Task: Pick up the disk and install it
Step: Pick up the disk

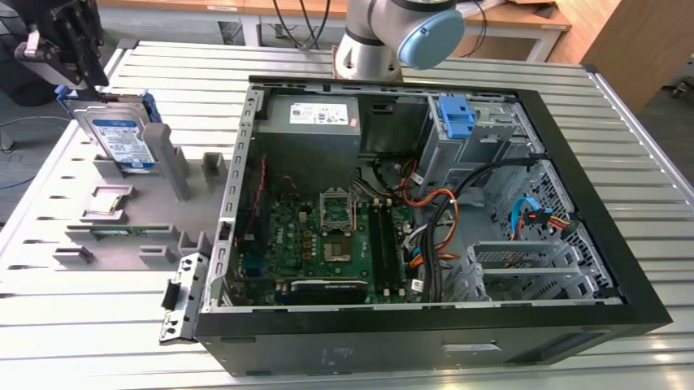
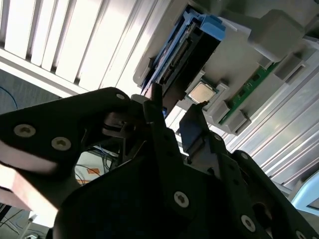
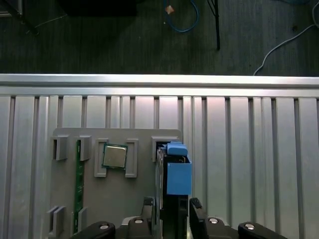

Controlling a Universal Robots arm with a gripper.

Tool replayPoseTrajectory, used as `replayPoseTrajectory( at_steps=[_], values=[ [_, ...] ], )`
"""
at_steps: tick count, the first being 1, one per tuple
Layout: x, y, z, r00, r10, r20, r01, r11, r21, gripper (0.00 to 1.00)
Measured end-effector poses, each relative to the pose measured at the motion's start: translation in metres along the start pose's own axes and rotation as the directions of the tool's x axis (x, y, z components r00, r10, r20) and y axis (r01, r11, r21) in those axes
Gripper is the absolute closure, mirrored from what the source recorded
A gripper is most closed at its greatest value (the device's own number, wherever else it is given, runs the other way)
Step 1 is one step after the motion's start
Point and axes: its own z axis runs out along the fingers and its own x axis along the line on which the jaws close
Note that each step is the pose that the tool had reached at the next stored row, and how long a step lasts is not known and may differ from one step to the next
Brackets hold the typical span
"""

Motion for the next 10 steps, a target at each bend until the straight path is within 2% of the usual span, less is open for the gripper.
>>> replayPoseTrajectory(
  at_steps=[3,5,6,7,10],
  values=[
    [0.0000,0.0000,0.0000,1.0000,0.000,0.0000,0.000,1.0000,-0.0024,0.47],
    [0.0000,0.0000,0.0000,1.0000,0.000,-0.0001,0.000,1.0000,-0.0041,0.47],
    [0.0000,0.0000,0.0000,1.0000,0.000,-0.0001,0.000,1.0000,-0.0049,0.42],
    [0.0000,0.0000,0.0000,1.0000,0.000,-0.0001,0.000,1.0000,-0.0052,0.42],
    [0.0001,-0.0001,0.0014,1.0000,-0.008,-0.0004,0.008,1.0000,-0.0017,0.42]
  ],
)
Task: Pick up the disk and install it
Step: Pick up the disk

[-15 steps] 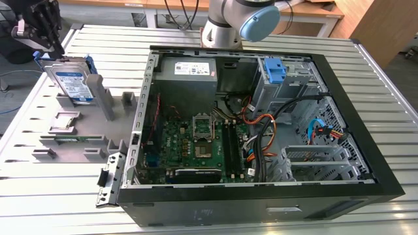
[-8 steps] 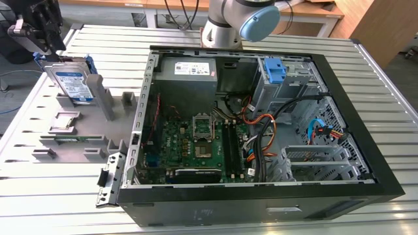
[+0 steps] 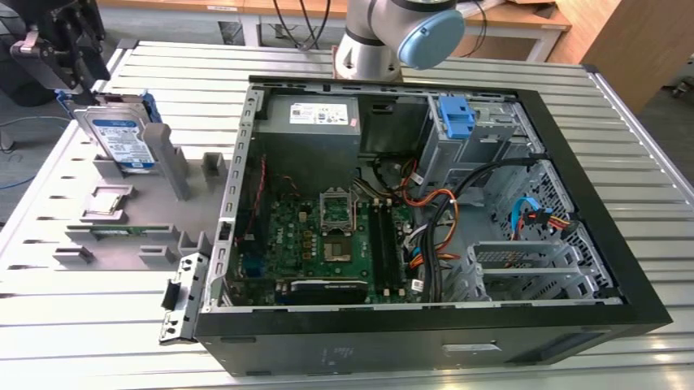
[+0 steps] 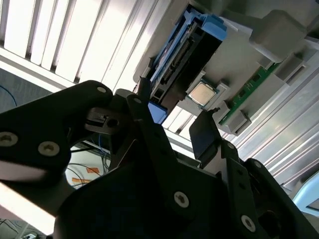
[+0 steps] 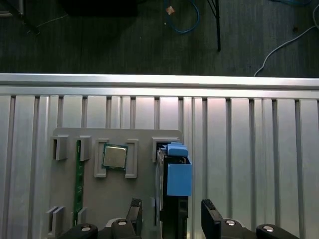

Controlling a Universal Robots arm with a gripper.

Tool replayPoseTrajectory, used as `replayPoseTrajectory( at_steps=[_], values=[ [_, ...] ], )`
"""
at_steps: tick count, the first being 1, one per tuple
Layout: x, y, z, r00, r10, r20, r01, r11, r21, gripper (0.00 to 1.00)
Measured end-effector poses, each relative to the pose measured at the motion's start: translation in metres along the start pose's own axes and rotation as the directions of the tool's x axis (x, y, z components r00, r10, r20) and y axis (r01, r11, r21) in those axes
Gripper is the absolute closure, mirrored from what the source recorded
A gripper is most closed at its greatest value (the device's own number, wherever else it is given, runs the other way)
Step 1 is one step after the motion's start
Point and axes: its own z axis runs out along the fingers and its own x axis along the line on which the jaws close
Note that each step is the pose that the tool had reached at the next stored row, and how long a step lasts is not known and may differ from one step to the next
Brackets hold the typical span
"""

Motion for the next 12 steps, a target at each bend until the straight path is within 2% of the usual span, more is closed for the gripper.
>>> replayPoseTrajectory(
  at_steps=[6,12],
  values=[
    [0.0000,-0.0001,0.0031,0.9999,-0.015,-0.0008,0.015,0.9999,0.0069,0.42],
    [0.0003,-0.0006,0.0131,0.9998,-0.022,-0.0013,0.022,0.9997,0.0083,0.42]
  ],
)
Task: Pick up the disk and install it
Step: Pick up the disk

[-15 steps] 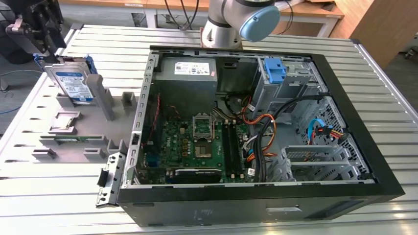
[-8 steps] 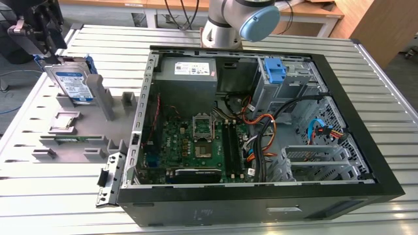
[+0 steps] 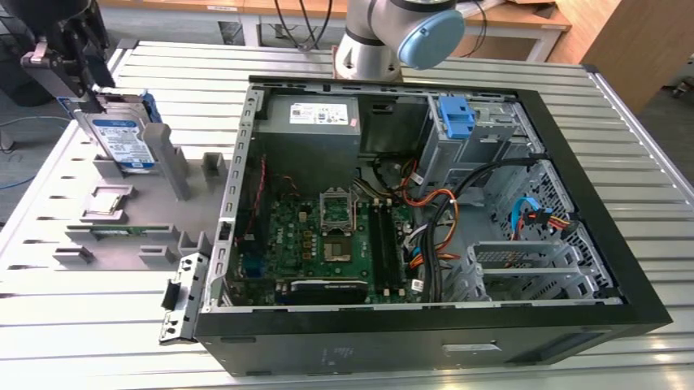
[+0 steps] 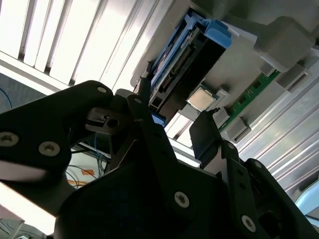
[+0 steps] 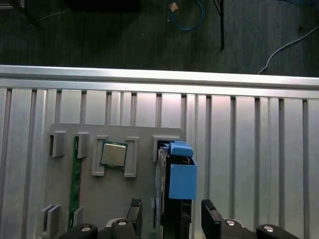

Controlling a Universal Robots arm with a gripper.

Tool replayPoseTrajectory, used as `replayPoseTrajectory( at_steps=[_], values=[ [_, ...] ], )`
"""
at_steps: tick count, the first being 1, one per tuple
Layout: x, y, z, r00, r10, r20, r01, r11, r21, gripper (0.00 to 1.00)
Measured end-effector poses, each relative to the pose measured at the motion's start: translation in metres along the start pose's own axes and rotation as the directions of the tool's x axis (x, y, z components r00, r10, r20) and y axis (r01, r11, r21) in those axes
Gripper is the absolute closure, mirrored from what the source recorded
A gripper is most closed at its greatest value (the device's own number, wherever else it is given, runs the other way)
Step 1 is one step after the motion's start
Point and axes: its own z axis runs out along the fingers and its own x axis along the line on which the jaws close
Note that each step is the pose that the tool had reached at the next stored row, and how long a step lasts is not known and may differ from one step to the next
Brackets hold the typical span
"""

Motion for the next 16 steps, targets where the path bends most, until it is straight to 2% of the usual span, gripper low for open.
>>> replayPoseTrajectory(
  at_steps=[8,16],
  values=[
    [0.0004,-0.0006,0.0144,1.0000,-0.007,-0.0002,0.007,1.0000,0.0001,0.42],
    [0.0002,-0.0008,0.0190,1.0000,-0.010,-0.0005,0.010,0.9999,0.0012,0.42]
  ],
)
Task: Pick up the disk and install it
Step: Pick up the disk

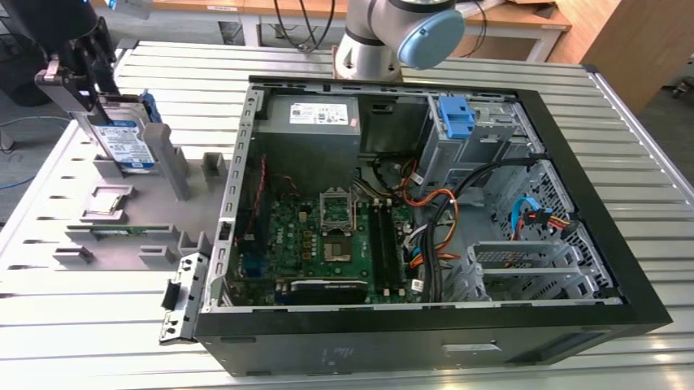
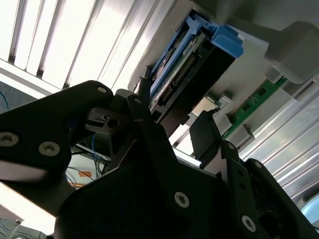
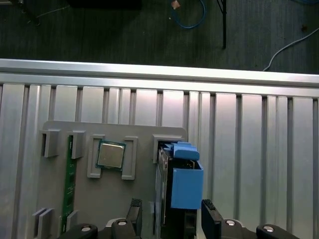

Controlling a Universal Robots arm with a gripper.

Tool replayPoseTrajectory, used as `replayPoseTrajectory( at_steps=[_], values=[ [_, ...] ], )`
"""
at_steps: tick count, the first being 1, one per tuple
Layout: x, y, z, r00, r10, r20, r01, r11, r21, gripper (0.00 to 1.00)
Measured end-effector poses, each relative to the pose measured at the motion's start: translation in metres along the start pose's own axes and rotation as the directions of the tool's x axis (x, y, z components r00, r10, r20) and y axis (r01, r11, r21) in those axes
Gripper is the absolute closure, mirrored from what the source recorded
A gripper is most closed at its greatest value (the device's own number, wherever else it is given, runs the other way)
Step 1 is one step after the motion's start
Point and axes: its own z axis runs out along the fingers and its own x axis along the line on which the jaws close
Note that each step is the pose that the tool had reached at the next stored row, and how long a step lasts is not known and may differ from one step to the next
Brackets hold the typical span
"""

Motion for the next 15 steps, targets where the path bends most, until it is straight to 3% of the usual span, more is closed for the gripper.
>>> replayPoseTrajectory(
  at_steps=[15],
  values=[
    [-0.0007,-0.0028,0.0005,1.0000,0.000,0.0005,0.000,1.0000,0.0002,0.42]
  ],
)
